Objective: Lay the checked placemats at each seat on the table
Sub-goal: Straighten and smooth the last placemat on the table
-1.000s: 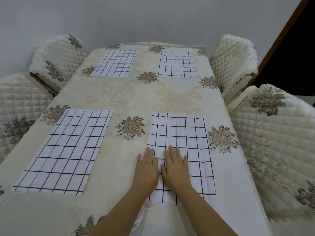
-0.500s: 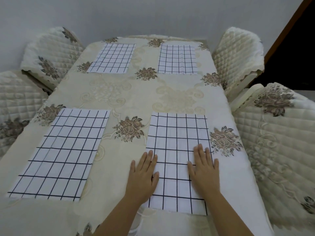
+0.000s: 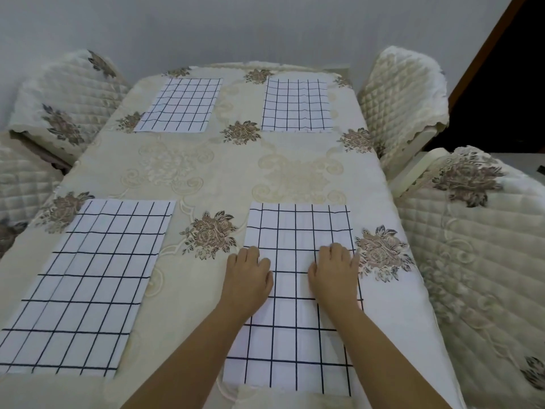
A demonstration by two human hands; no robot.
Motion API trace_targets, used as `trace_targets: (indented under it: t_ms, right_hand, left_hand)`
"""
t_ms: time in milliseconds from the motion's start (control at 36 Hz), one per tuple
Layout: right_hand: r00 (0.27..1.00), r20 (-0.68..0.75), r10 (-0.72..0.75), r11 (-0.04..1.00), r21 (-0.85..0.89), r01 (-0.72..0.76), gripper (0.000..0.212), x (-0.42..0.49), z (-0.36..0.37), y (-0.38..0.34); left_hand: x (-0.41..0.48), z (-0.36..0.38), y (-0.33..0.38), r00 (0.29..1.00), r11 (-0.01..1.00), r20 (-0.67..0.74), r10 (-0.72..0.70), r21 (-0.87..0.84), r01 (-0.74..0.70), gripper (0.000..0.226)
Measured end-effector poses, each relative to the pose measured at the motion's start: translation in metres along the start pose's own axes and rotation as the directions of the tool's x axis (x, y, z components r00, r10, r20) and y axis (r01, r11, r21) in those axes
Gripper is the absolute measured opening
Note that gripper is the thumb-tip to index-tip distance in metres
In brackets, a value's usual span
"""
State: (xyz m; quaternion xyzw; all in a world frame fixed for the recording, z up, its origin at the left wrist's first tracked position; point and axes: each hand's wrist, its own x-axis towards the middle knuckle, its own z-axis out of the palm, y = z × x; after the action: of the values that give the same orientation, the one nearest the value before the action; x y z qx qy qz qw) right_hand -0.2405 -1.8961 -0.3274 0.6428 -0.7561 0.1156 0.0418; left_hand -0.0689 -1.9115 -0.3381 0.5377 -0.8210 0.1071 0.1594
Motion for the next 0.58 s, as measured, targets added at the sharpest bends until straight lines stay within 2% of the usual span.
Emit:
trace_targets:
  t_ms: [56,111,167,222,278,389,583]
  right_hand:
    - [0.995,0.081,-0.060,0.997,0.048,0.057,0.025,0.005,0.006,-0.009]
    - [0.980,0.166,-0.107,0.991,0.098,0.092,0.040,0.010,0.012,-0.019]
    - [0.966,0.212,-0.147,0.985,0.125,0.122,0.046,0.015,0.011,-0.029]
    - [0.954,0.234,-0.188,0.979,0.128,0.162,0.037,0.019,0.011,-0.036]
    - [0.923,0.334,-0.191,0.979,0.128,0.157,0.048,0.023,0.012,-0.038]
    - [0.923,0.299,-0.240,0.967,0.161,0.199,0.057,0.021,0.022,-0.023]
    - [0.939,0.322,-0.124,0.986,0.144,0.081,0.073,0.023,0.024,0.019]
  left_hand:
    - [0.009,0.006,0.001,1.000,0.999,0.011,0.021,-0.027,-0.020,0.013]
    - [0.017,0.010,0.004,0.999,0.997,0.034,0.034,-0.076,-0.031,0.024]
    - [0.024,0.011,0.008,0.993,0.997,0.119,0.021,-0.079,-0.012,0.032]
    - [0.029,0.014,0.010,0.974,0.997,0.227,-0.007,-0.075,0.024,0.037]
    - [0.028,0.020,0.007,0.950,0.995,0.311,-0.032,-0.080,0.060,0.045]
    - [0.017,0.027,0.000,0.944,0.994,0.324,-0.070,-0.062,0.094,0.050]
    - [0.012,0.026,-0.011,0.940,0.989,0.322,-0.109,-0.062,0.135,0.055]
